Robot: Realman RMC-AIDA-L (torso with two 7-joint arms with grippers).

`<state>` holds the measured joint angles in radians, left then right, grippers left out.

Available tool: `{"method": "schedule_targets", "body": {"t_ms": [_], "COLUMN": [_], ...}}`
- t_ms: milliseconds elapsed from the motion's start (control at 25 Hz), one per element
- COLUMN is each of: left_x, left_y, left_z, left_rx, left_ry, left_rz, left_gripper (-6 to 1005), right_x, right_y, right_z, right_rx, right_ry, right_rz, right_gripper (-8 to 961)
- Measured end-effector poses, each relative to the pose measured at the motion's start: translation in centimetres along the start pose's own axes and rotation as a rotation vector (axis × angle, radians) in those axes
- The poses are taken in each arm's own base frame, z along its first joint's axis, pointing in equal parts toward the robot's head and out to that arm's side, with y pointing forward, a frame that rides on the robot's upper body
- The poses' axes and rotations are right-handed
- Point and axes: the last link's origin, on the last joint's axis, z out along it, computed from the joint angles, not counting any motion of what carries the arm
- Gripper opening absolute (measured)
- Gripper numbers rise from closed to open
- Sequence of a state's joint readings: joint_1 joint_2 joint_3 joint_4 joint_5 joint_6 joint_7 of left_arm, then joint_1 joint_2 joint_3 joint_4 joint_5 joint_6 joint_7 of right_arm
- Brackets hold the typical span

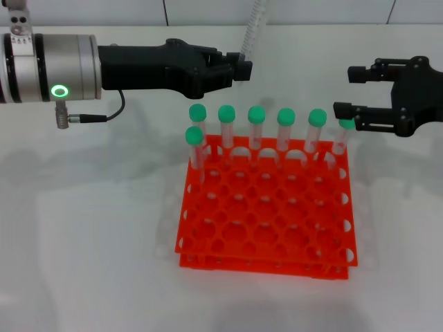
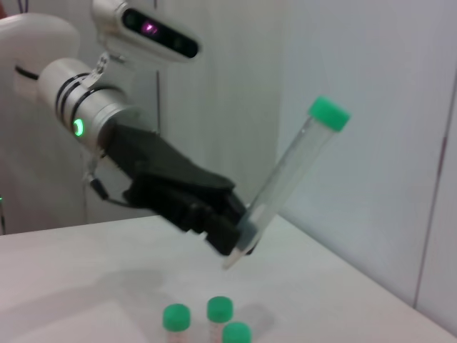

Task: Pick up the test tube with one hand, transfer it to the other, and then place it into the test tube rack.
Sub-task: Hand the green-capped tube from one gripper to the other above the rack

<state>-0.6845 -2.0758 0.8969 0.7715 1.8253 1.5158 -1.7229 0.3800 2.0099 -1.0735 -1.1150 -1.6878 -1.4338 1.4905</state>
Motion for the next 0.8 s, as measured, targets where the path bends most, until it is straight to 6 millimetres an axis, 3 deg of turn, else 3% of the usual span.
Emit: {"method": "schedule_targets", "body": {"t_ms": [800], "left_x": [-1.5], "left_y": [1.0], "left_z": [-0.2], "left_rx": [-0.062], "left_ry": [-0.029], "left_rz": [0.148], "left_gripper": [189], "right_x": [-0.5], "right_y": [-1.1], "right_z": [-2.5], "right_rx": [0.087], "right_ry": [-0.053], "right_rz": [0.01], "right_gripper": [634]}}
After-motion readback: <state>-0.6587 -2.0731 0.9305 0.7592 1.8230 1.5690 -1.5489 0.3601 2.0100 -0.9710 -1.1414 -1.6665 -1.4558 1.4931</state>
